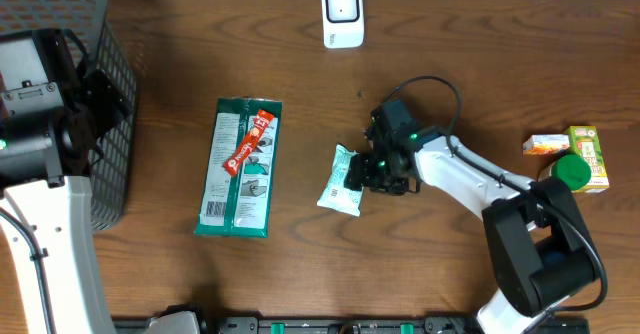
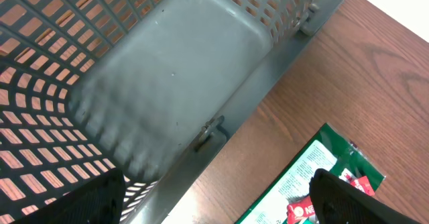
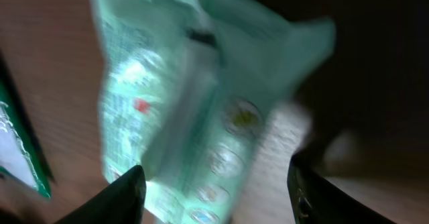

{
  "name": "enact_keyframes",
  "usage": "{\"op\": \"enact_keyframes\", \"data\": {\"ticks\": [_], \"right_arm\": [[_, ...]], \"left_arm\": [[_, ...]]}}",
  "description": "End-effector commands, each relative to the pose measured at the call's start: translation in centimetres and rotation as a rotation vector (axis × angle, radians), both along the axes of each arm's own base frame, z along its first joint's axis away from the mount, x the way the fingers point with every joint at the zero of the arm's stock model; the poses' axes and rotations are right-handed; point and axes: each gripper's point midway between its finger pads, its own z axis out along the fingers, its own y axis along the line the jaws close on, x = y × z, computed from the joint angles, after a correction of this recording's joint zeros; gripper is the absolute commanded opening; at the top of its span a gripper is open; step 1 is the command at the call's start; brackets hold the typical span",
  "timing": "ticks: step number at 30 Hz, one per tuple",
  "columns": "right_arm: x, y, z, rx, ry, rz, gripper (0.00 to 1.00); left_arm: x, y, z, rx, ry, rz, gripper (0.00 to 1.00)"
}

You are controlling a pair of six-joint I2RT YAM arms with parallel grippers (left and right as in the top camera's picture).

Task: Scan the item barcode
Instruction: 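Lower the right gripper and grasp the wet-wipe pack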

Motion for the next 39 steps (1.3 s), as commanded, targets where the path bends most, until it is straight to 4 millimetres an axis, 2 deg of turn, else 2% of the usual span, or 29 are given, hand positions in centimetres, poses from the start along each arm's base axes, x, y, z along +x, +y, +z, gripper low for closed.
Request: {"op": "enact_keyframes", "data": {"ticks": [1, 7, 12, 15, 17, 24, 30, 35, 39], "right_arm": [[-0.2, 0.1, -1.1, -0.057, -0.044, -0.022, 0.55], [0.5, 0.4, -1.6, -0.085, -0.119, -0.013, 0.45], [1.0, 0.5, -1.5, -0.088, -0.141, -0.024, 0.43], [1.2, 0.6, -1.4, -0.084, -0.156, -0.011, 0.44], [1.2, 0.6, -1.4, -0.086, -0.161, 0.001, 0.48], [1.4, 1.1, -0.3, 0.022, -0.13, 0.012, 0.46], [2.1, -0.2, 0.1, 0.04, -0.117, -0.028, 0.47], [1.2, -0.1, -0.2, 0.028, -0.089, -0.031, 0.42], [0.6, -0.1, -1.0, -0.003, -0.076, -0.075, 0.32]], "left_arm": [[0.0, 0.3, 0.2, 0.015, 0.003, 0.004, 0.88], [0.0, 0.3, 0.2, 0.015, 0.003, 0.004, 0.88], [0.0, 0.3, 0.2, 0.015, 0.002, 0.004, 0.88], [0.0, 0.3, 0.2, 0.015, 0.003, 0.004, 0.88], [0.0, 0.3, 0.2, 0.015, 0.003, 0.004, 0.88], [0.0, 0.3, 0.2, 0.015, 0.002, 0.004, 0.88], [0.0, 0.3, 0.2, 0.015, 0.003, 0.004, 0.88], [0.0, 0.3, 0.2, 0.015, 0.003, 0.004, 0.88], [0.0, 0.3, 0.2, 0.015, 0.002, 0.004, 0.88]]}}
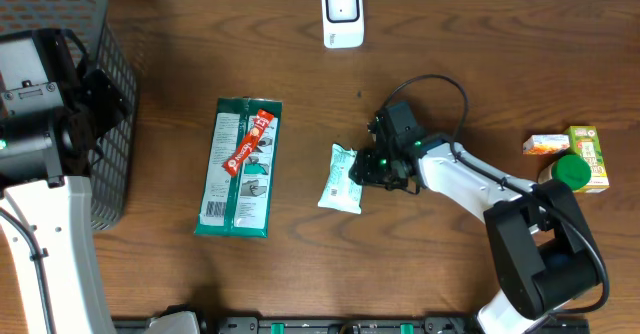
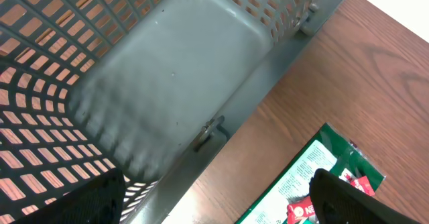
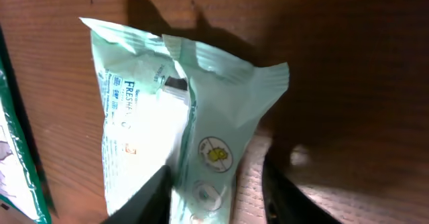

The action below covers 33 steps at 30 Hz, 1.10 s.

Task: Scan the item barcode
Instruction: 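Lower the right gripper and grasp the wet-wipe pack, then lift the mint-green wet-wipe pack with the right gripper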

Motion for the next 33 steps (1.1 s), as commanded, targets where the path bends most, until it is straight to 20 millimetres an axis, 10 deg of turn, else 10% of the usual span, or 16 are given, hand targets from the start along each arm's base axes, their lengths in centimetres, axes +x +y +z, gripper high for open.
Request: {"op": "enact_keyframes", "data": {"ticks": [1, 14, 20, 33], "right_arm": [[-1.2, 0.1, -0.8, -0.03, 0.013, -0.032, 0.3], [-1.8, 1.5, -1.8, -0.004, -0.045, -0.014, 0.33], [-1.8, 1.4, -1.8, -0.004, -0.043, -0.018, 0.56], [-1.9, 1.7, -2.9, -0.129, -0.119, -0.059, 0.2]], "left_arm": [[0.0, 0.3, 0.2, 0.015, 0.003, 0.004, 0.88], [0.0, 0.3, 0.2, 0.015, 0.002, 0.004, 0.88], [0.0, 0.3, 0.2, 0.015, 0.003, 0.004, 0.88], [0.0, 0.3, 0.2, 0.015, 0.003, 0.004, 0.88]]}}
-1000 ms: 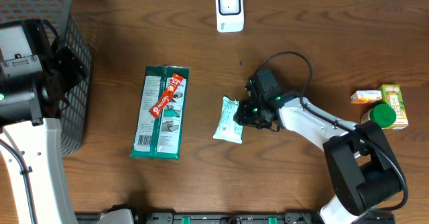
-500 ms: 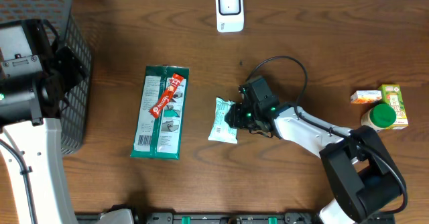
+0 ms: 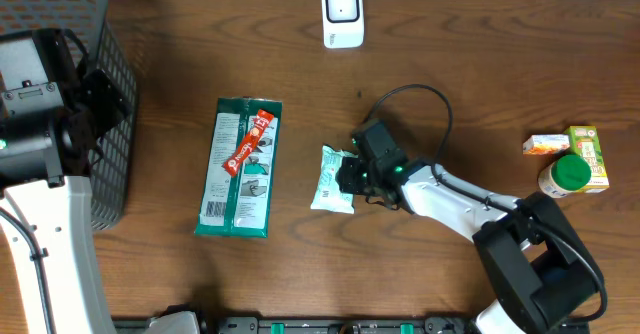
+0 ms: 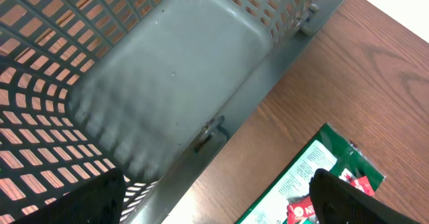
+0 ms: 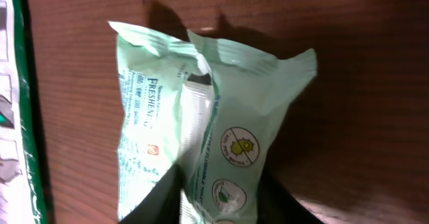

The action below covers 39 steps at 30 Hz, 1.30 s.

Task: Scan the item barcode
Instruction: 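Lift the mint-green wet-wipe pack with the right gripper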

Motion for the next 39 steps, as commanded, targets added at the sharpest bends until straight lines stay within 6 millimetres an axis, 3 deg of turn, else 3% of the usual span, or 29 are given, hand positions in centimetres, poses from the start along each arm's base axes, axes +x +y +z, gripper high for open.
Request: {"op": "enact_keyframes", "data": {"ticks": [1, 3, 6, 10, 14, 20, 26, 39], "right_arm": [[-1.4, -1.1, -2.8, -0.099, 0.026, -0.016, 0.14], [-1.2, -1.0, -2.5, -0.093, 0.013, -0.011, 0.01], [-0.2, -1.3, -1.3, -0.082, -0.02, 0.017, 0.01], [1.8, -1.7, 4.1, -0.002, -0.154, 0.113, 0.01], [2.2, -2.1, 9.2, 0.063, -0.299, 0.24, 0.01], [1.2, -2.8, 13.8, 0.07, -0.443, 0.361, 0.01], [0.9, -2.9, 15.2, 0.05, -0.513, 0.416, 0.01], [-0.3, -3.9, 13.5, -0.003, -0.433, 0.434, 0.01]], "left_arm": [[0.0, 0.3, 0.2, 0.015, 0.003, 0.004, 0.88], [0.0, 0.3, 0.2, 0.015, 0.003, 0.004, 0.88], [0.0, 0.3, 0.2, 0.015, 0.003, 0.004, 0.88], [0.0, 0.3, 0.2, 0.015, 0.003, 0.004, 0.88], [0.0, 0.3, 0.2, 0.015, 0.003, 0.004, 0.88], [0.0, 0.3, 0.2, 0.015, 0.003, 0.004, 0.88], [0.0, 0.3, 0.2, 0.015, 0.003, 0.004, 0.88], [0.0, 0.3, 0.2, 0.015, 0.003, 0.004, 0.88]]}}
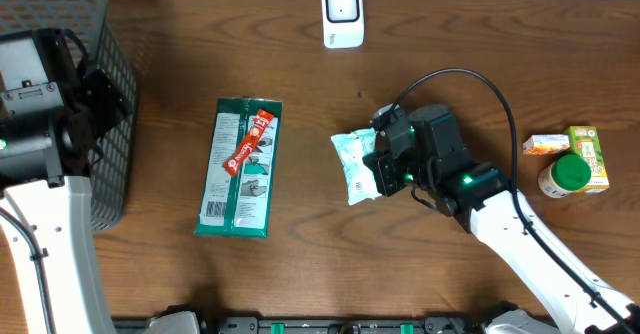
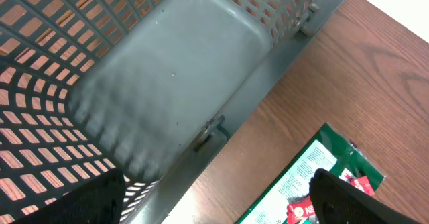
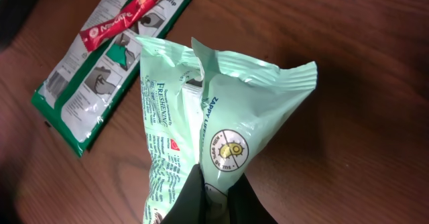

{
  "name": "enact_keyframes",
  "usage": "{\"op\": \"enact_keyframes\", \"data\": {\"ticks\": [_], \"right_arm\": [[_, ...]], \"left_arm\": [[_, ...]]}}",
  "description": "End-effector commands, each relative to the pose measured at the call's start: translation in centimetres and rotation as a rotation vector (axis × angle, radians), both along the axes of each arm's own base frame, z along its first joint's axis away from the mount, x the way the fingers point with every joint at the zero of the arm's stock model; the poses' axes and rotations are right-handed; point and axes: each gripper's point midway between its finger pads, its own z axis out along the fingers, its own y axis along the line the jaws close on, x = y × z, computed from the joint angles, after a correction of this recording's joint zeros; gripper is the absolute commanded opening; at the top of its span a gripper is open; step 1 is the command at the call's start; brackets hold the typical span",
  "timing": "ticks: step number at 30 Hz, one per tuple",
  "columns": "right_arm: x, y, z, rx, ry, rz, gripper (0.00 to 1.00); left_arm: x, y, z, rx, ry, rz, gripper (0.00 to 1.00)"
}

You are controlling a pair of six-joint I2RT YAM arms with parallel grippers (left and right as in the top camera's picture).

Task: Scan the item barcode
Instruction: 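Lift the mint-green wet-wipe pack with the right gripper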

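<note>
A pale green wipes packet (image 1: pixel 356 162) hangs above the table, pinched by my right gripper (image 1: pixel 385 169), which is shut on it. In the right wrist view the packet (image 3: pixel 208 123) stands upright, its lower end between the fingers (image 3: pixel 191 200). The white barcode scanner (image 1: pixel 342 15) stands at the far edge of the table. My left gripper (image 2: pixel 214 197) is open beside the grey basket (image 2: pixel 134 70), with nothing between its fingers.
A long green packet (image 1: pixel 238 167) with a red sachet (image 1: pixel 249 141) on it lies left of centre. Small boxes and a green-capped bottle (image 1: pixel 570 164) sit at the right edge. The mesh basket (image 1: pixel 95 94) stands at far left.
My right gripper has shut on the green wipes packet and now holds it off the table, a little to the right of where it lay. The left arm has not moved.
My right gripper stood over the wipes packet lying flat on the table, then sat a little right of it, then further left and low over it with its fingers either side. Now it holds the packet up, clear of the wood. The left arm stayed by the basket.
</note>
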Motion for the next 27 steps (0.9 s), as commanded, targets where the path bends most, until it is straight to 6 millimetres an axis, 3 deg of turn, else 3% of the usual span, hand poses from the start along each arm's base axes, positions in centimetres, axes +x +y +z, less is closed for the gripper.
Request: {"op": "enact_keyframes", "data": {"ticks": [1, 27], "right_arm": [[0.22, -0.12, 0.79, -0.001, -0.039, 0.016, 0.01], [0.12, -0.1, 0.76, -0.016, -0.057, 0.047, 0.01]], "left_arm": [[0.0, 0.31, 0.18, 0.015, 0.003, 0.004, 0.88], [0.0, 0.31, 0.18, 0.015, 0.003, 0.004, 0.88]]}}
